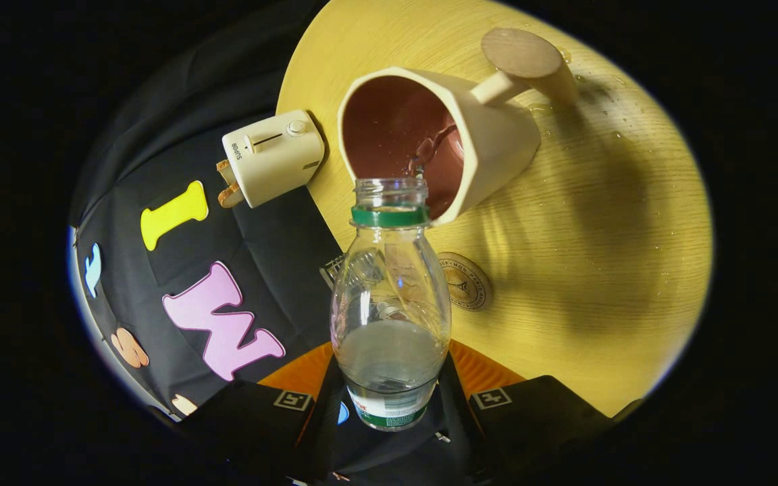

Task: Take the bottle from table, then pour the juice into the cup, finally place the bottle on the coaster

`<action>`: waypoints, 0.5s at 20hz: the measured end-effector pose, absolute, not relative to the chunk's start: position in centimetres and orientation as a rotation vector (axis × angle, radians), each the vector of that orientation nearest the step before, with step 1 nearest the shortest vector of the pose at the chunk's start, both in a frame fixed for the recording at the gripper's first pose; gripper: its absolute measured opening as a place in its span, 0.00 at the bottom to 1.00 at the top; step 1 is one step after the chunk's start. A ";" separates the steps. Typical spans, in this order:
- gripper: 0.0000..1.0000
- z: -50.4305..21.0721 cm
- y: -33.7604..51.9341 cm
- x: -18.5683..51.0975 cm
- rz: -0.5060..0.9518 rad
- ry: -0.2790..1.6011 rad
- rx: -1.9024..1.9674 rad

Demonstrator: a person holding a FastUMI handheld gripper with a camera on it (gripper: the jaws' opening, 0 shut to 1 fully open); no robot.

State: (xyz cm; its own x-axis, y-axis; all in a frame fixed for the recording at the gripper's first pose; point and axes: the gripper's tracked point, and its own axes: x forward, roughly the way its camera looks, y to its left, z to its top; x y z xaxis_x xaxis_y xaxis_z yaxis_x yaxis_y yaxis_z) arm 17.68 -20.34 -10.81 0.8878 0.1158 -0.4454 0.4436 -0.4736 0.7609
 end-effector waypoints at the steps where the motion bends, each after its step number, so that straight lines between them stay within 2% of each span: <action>1: 0.71 -10.8 -20.4 17.8 -0.411 0.402 2.054; 10: 0.71 -10.4 -21.0 17.7 -0.396 0.390 2.120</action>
State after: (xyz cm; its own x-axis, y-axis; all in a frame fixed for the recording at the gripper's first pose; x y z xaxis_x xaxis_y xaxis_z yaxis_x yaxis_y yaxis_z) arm 17.73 -20.96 -10.35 0.8982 0.1255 -0.4212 0.4194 -0.5313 0.7361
